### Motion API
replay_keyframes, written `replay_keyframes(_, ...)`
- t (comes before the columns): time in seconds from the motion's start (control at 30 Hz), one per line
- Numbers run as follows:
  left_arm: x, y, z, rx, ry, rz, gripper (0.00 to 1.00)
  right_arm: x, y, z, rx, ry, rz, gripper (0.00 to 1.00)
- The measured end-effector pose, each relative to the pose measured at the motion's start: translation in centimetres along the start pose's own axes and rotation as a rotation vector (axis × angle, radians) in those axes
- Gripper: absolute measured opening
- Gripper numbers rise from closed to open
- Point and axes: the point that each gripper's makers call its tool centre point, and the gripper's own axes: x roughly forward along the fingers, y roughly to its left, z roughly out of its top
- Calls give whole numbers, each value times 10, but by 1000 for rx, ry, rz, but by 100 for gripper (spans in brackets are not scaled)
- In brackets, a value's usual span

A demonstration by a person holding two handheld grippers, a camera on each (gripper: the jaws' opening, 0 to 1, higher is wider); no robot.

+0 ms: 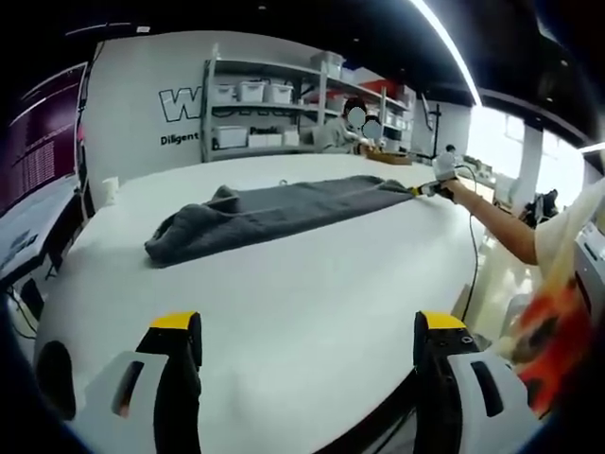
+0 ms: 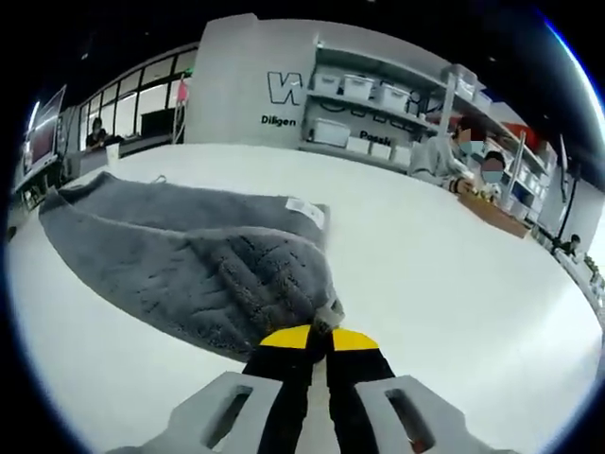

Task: Open the folded towel by lifting each exposed corner and separating the folded layers until the towel lies flat within the target outline without major curled edges

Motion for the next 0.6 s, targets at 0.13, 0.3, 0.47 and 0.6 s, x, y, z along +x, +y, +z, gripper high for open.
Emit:
replay_keyframes(0.13,1,-1,1,2,1,-3,91,-2,-1,1,-39,13,-12,5)
replay_keyframes(0.3,1,-2,0,2,3,-3,91,-11,-12,3,-84,17,-92,28)
replay_keyframes(0.47,0,-2,-1,3,10,-1,91,-28,-18,6,-63,10,-112,53)
replay_keyframes(0.6,1,-2,0,5,9,-1,91,-41,-10,5,-72,15,-71,68)
